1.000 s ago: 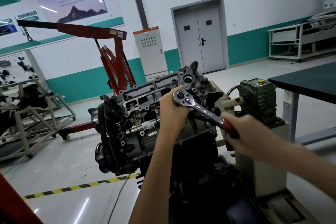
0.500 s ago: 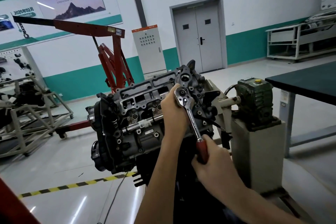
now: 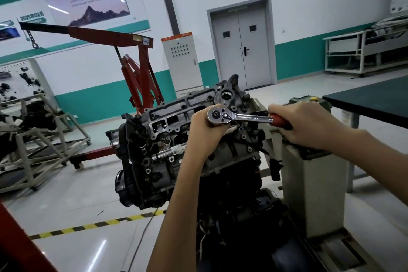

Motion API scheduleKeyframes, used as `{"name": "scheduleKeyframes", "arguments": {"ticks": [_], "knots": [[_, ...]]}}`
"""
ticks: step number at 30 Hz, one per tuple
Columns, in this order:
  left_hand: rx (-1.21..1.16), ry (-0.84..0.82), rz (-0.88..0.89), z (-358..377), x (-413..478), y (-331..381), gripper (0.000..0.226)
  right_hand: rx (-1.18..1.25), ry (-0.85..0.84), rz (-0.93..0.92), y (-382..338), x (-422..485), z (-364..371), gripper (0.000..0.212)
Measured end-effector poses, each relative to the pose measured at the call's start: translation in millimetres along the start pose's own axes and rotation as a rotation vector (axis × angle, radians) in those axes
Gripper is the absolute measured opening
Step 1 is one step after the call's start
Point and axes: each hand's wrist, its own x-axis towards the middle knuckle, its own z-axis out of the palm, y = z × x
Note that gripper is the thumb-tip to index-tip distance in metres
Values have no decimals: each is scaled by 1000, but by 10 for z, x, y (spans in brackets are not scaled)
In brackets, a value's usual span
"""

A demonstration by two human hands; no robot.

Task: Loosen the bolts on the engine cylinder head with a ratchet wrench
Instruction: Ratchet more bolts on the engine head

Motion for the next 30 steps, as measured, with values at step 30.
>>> {"name": "scheduleKeyframes", "arguments": {"ticks": [30], "knots": [[-11, 219, 85, 209, -108, -29, 20, 558, 48, 287, -793, -487, 527, 31]]}}
